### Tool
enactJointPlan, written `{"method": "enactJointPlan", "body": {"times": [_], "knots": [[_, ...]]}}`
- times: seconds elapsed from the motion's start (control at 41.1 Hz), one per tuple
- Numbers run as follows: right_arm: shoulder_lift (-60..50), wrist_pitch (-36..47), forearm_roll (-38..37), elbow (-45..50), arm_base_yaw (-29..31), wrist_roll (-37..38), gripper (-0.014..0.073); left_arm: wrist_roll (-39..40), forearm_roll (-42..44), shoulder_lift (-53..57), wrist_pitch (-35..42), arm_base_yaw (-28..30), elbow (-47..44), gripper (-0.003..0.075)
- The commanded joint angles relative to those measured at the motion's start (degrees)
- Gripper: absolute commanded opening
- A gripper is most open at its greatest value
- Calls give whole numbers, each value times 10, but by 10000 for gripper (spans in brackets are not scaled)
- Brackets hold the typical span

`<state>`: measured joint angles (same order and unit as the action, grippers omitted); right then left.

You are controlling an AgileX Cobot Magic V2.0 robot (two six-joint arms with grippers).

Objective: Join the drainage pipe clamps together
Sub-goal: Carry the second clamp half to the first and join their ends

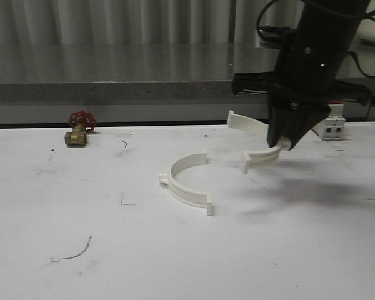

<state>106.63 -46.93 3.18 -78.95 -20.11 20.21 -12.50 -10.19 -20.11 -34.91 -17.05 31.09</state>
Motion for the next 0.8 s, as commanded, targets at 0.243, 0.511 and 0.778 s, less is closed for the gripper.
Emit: {"method": "enactJointPlan", "body": {"times": [0.243,0.511,0.778], "knots": [[22,21,1,-35,-16,11,135,4,-9,-8,47,0,15,314],[37,38,1,-36,-16,19,135,4,-9,-8,47,0,15,314],[47,42,3,-37,-17,22,135,4,-9,-8,47,0,15,314]]}}
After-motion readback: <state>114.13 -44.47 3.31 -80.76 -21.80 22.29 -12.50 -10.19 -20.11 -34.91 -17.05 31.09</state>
